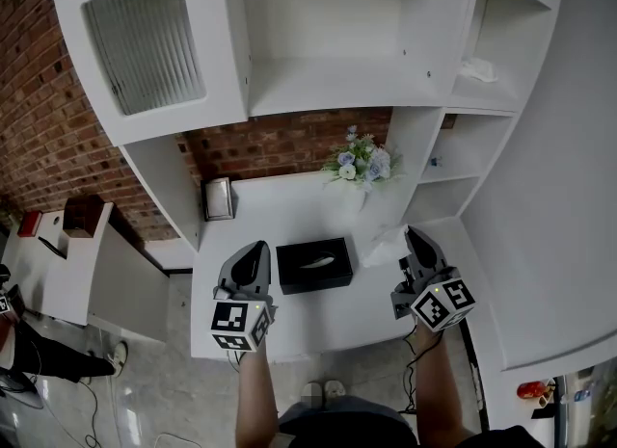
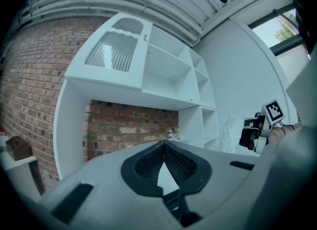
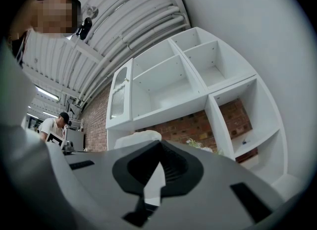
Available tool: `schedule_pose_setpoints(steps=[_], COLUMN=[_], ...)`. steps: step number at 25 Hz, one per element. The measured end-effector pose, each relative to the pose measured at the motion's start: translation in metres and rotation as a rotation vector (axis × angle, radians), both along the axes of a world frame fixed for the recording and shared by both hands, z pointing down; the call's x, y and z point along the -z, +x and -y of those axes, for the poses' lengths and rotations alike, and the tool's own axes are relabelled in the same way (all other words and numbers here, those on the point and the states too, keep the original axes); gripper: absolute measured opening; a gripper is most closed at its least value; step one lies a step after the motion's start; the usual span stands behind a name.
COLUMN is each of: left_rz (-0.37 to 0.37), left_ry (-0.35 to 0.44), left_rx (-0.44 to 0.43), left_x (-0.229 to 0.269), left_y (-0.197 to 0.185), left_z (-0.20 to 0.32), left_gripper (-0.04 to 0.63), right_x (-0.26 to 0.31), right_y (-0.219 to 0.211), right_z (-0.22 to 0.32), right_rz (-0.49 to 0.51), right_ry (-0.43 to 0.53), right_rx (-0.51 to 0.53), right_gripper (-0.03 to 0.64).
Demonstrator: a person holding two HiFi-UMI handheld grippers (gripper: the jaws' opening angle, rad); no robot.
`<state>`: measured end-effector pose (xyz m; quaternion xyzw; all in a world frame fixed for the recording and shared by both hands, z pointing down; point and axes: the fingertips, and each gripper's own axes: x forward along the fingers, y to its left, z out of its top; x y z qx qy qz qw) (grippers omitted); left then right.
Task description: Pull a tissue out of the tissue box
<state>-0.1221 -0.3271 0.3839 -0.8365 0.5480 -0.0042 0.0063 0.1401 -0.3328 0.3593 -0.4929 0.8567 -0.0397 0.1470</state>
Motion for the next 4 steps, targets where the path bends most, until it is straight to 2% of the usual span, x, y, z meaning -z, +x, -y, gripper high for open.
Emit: schedule_pose_setpoints(steps=[4], left_rz=[-0.001], left_ry=[0.0], left_rx=[0.003], left_x=[0.0005], left_y=[-0.003], left_z=[-0.0003], left_gripper=[0.008], right_x=[0.0012], right_y=[-0.0028], right_z=[0.0], right_rz=[0.001], right_ry=[-0.001], right_rx=[0.003], right_gripper=[0.0])
